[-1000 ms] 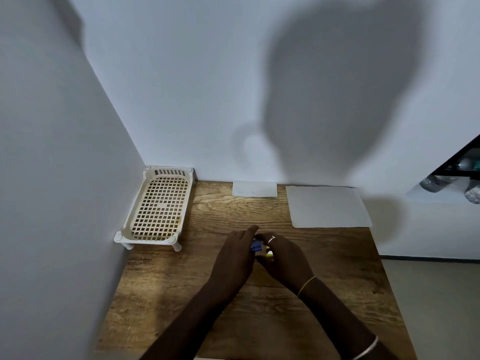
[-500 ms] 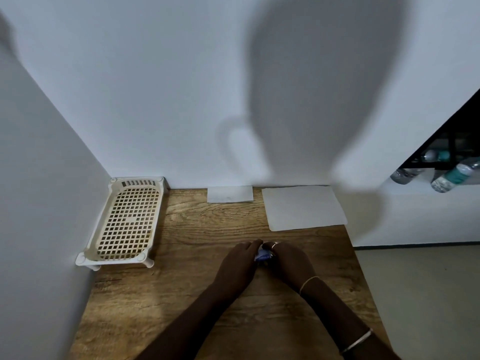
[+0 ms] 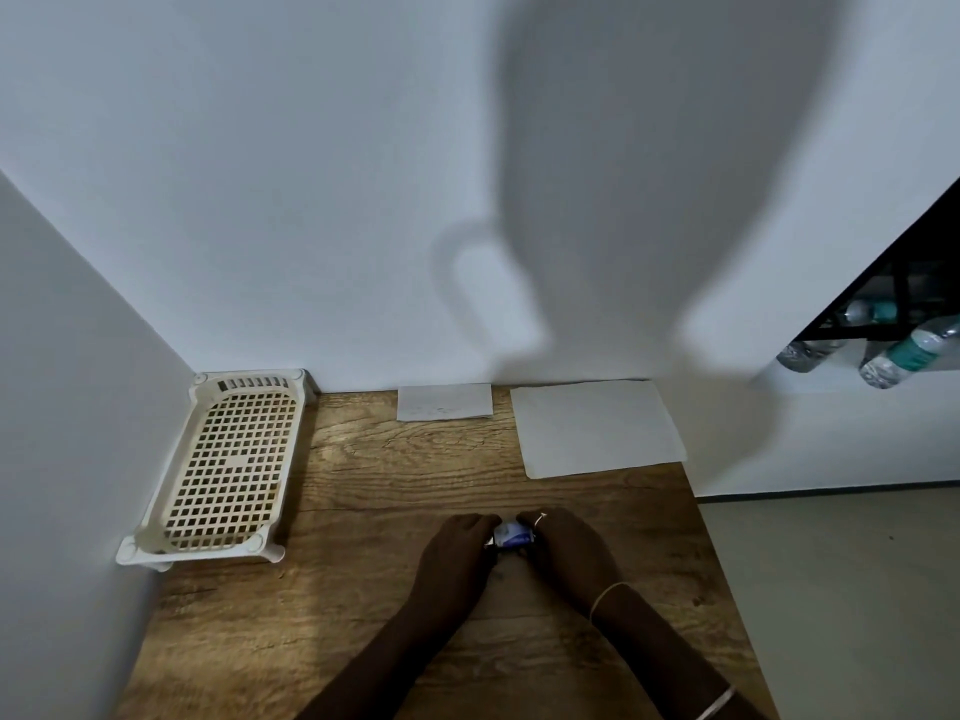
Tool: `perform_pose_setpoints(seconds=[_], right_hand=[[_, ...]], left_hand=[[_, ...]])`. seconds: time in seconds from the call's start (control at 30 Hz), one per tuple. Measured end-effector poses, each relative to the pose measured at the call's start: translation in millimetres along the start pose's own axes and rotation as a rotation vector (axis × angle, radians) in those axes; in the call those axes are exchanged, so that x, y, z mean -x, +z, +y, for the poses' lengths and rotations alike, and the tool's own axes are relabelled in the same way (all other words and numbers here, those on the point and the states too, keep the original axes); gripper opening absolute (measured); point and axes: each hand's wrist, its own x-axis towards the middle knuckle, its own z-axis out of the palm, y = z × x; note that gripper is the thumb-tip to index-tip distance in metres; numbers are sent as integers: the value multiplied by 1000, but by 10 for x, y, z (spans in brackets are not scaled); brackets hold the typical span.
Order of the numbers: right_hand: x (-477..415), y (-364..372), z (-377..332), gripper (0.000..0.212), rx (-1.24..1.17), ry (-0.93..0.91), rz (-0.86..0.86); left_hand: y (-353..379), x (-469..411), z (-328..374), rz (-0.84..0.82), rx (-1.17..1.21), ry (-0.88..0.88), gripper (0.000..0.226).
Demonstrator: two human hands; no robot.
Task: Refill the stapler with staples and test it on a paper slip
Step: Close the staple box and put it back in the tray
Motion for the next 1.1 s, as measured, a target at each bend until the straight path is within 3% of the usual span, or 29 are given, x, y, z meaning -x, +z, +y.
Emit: perform_pose_setpoints(seconds=[0.27,0.43,1.1], right_hand=[[59,82,-54,49,32,38,9],[133,106,-145,44,58,57,44],[-128,-69,-415,49,21,-183,-17]], left_hand=[[13,21,3,21,88,-33,43],[-10,52,23,21,102,-31,41],[-258,91,-369,47,60,56,51]])
